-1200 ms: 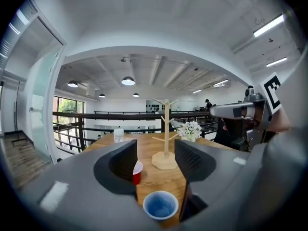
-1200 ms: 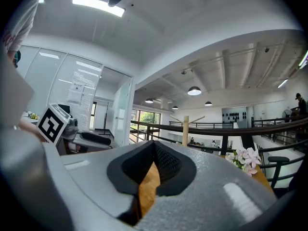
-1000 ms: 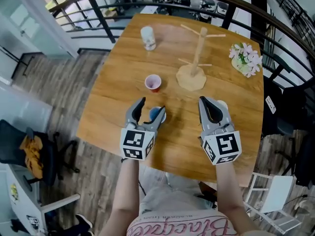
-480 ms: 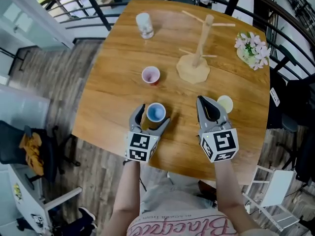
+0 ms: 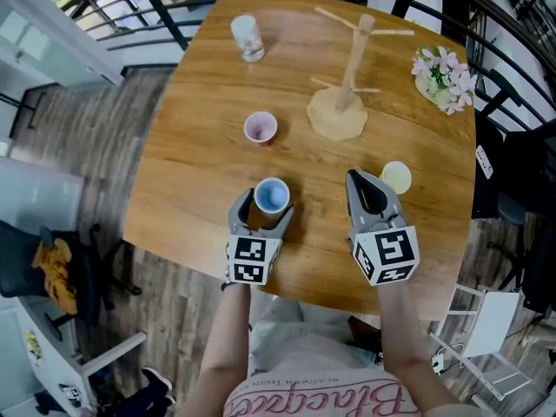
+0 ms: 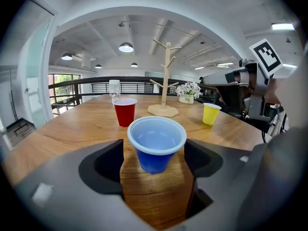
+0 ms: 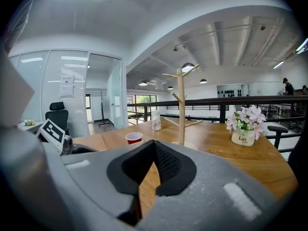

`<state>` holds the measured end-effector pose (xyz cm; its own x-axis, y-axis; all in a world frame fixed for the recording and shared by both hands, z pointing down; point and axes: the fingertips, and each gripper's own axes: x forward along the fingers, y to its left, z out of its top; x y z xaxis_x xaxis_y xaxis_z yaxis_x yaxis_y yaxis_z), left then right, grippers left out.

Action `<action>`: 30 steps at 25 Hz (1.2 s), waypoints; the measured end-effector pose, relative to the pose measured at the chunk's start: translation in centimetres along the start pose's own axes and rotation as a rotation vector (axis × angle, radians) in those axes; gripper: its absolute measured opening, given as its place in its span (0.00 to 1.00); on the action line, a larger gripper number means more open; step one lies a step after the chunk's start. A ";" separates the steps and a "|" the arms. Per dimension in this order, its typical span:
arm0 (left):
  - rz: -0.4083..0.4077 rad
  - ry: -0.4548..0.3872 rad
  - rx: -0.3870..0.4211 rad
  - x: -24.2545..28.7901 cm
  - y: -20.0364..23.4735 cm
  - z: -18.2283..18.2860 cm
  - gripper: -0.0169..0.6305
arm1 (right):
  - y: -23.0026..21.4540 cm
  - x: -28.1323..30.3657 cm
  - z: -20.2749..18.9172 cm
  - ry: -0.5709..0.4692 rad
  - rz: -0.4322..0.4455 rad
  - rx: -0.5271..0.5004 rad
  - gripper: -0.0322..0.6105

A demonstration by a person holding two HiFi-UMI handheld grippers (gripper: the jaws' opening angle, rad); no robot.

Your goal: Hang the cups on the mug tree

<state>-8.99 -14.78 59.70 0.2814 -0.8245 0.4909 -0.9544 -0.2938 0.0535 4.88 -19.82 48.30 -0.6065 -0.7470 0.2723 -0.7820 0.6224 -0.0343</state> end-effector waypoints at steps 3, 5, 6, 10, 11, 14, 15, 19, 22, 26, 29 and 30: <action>0.005 -0.032 -0.005 0.3 0.4 0.4 0.58 | -0.2 -0.3 -0.1 -0.001 -0.016 -0.003 0.05; 0.010 -0.058 -0.005 0.3 0.7 1.0 0.52 | -0.3 -0.4 0.0 -0.003 -0.029 -0.009 0.05; 0.008 -0.070 -0.007 0.4 0.7 1.3 0.50 | -0.4 -0.5 0.1 -0.005 -0.036 -0.012 0.05; -0.019 -0.109 -0.001 0.3 0.9 2.9 0.50 | -0.5 -0.9 0.5 -0.015 -0.073 -0.015 0.05; -0.028 -0.119 0.002 0.3 1.0 3.4 0.51 | -0.4 -1.0 0.7 -0.019 -0.084 -0.015 0.05; -0.049 -0.150 0.008 0.1 1.6 5.2 0.51 | -0.4 -1.3 1.9 -0.036 -0.118 -0.016 0.05; -0.055 -0.161 0.009 -0.1 1.8 5.9 0.51 | -0.4 -1.4 2.3 -0.043 -0.129 -0.015 0.05; -0.071 -0.197 0.026 -0.8 2.9 9.0 0.52 | -0.4 -1.6 4.6 -0.080 -0.167 -0.003 0.05; -0.085 -0.222 0.038 -1.1 3.3 11.2 0.52 | -0.6 -1.7 6.1 -0.103 -0.192 -0.002 0.05; -0.098 -0.267 0.063 -1.5 3.8 14.0 0.52 | -0.8 -1.9 8.2 -0.140 -0.214 0.000 0.05; -0.106 -0.296 0.082 -1.9 4.0 15.9 0.52 | -1.0 -2.2 9.5 -0.167 -0.226 0.005 0.05; -0.108 -0.306 0.088 -2.0 4.0 16.5 0.52 | -1.1 -2.2 9.9 -0.176 -0.228 0.004 0.05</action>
<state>-11.77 -22.30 44.59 0.4099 -0.8895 0.2018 -0.9090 -0.4168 0.0091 5.67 -21.15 38.16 -0.4299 -0.8970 0.1026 -0.9015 0.4327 0.0051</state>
